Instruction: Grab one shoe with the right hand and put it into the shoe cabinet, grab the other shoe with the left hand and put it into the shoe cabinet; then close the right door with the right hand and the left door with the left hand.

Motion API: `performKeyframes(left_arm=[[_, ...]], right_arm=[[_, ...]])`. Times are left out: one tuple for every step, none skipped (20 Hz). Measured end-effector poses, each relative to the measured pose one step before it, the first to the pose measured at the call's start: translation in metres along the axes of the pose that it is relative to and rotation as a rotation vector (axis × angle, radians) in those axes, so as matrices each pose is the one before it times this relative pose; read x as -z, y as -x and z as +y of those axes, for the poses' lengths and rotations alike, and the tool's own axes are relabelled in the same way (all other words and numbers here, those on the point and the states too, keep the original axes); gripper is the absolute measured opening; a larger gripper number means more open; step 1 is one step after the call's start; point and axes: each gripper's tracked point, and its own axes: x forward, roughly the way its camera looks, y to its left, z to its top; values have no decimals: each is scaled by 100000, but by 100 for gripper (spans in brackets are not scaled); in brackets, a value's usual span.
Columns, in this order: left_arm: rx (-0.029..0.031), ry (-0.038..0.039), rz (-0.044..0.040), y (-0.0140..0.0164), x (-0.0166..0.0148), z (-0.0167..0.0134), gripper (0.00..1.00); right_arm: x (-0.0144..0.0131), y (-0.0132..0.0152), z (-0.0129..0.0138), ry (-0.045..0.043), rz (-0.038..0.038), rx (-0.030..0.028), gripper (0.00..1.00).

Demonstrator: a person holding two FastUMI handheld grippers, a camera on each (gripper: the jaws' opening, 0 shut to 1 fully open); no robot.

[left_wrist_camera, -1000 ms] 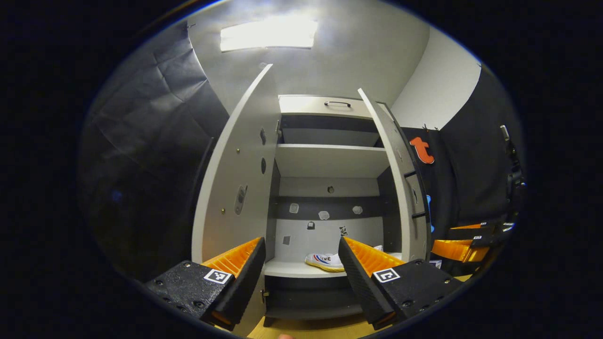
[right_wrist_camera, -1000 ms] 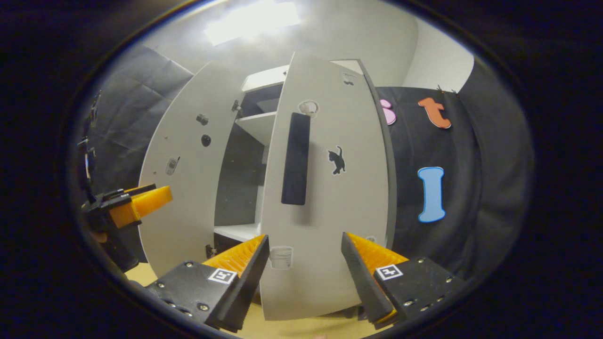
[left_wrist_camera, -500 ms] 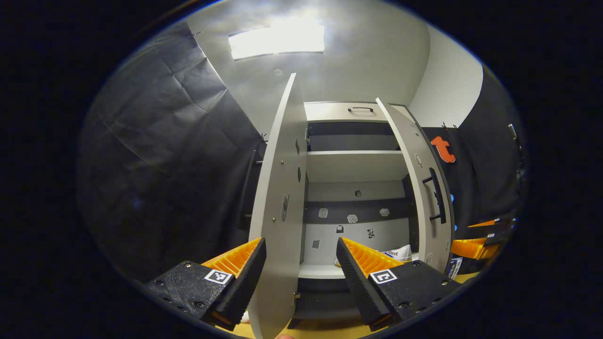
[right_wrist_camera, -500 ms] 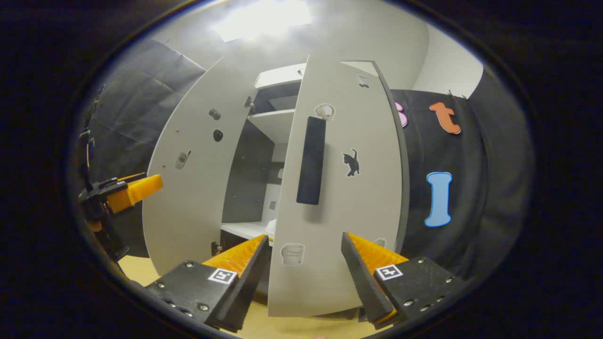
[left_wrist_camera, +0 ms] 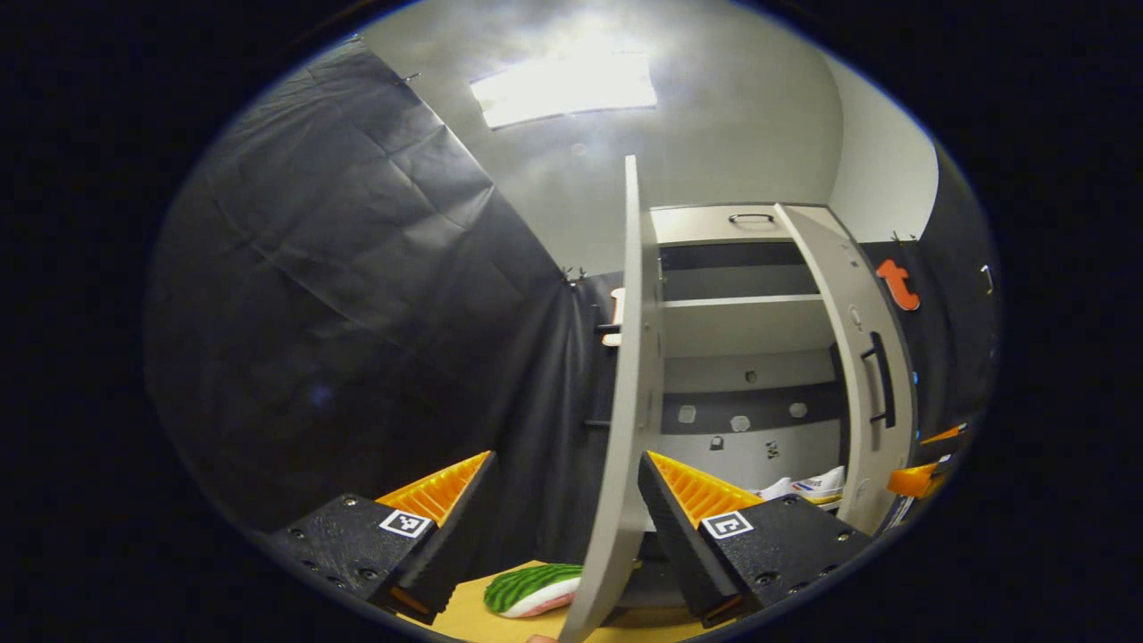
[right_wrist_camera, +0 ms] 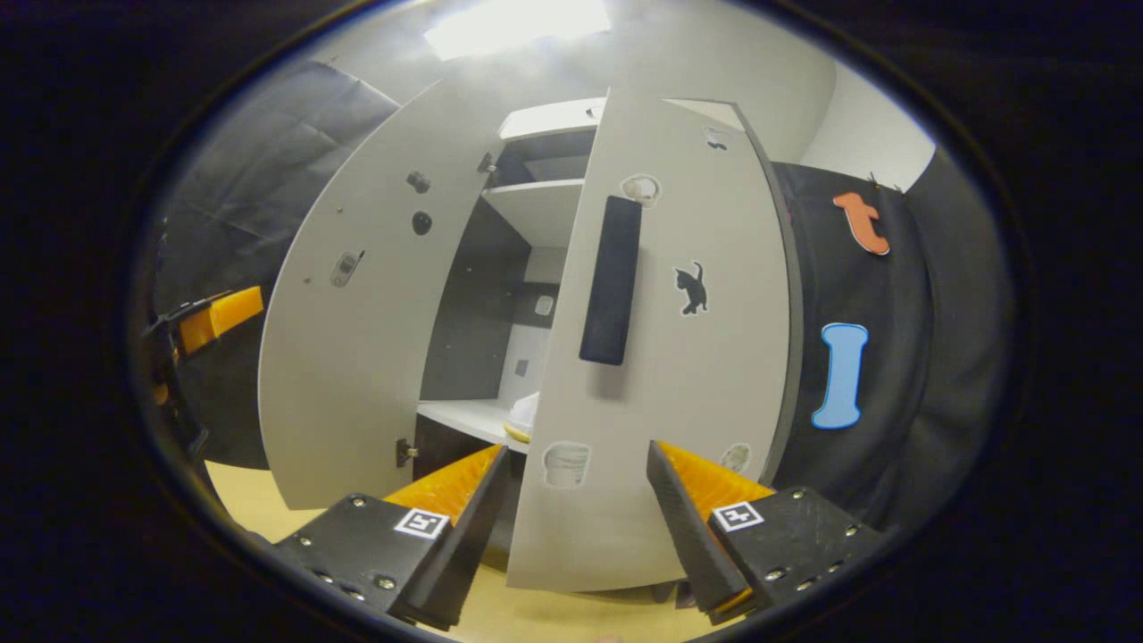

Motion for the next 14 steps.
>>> performKeyframes(left_arm=[[-3179, -149, 691, -115, 274, 1106, 94], [-2910, -52, 762, -172, 310, 1046, 94], [-2340, -47, 647, -254, 293, 845, 94], [-1482, -253, 1141, -482, 516, 391, 89], [-283, -595, 1883, -397, 733, 128, 94], [1015, -910, 2143, -297, 799, -135, 94], [2319, -1177, 2899, -251, 882, -546, 94], [2710, -1380, 3112, -278, 915, -646, 94], [-1817, -2646, 979, 67, 191, 349, 89], [-84, -1544, 1240, -244, 418, 105, 89], [1518, 283, 76, -26, -158, -239, 89], [2084, 1035, -551, -21, -124, -401, 89], [2008, 1904, 199, -185, -13, -346, 88], [1558, 1525, 345, 223, 171, 66, 93]], right_arm=[[63, -124, 183, 651, 223, -113, 92], [13, -52, 147, 497, 154, -128, 92], [13, 29, 113, 320, 103, -53, 92], [44, 55, 72, 184, 81, 160, 92], [-5, -80, -16, 126, -52, 418, 92], [-92, -128, -129, -29, -76, 518, 92], [48, -100, -120, -264, 9, 571, 92], [-46, -27, -116, -384, 23, 451, 92], [136, -148, -127, -513, 243, 452, 92], [125, -44, -188, -271, 425, 327, 92], [114, -56, -202, -96, 529, 527, 92], [97, -85, -183, -83, 287, 741, 92], [17, -74, -245, -299, 144, 831, 85], [-10, 0, -181, -559, 97, 637, 85]])
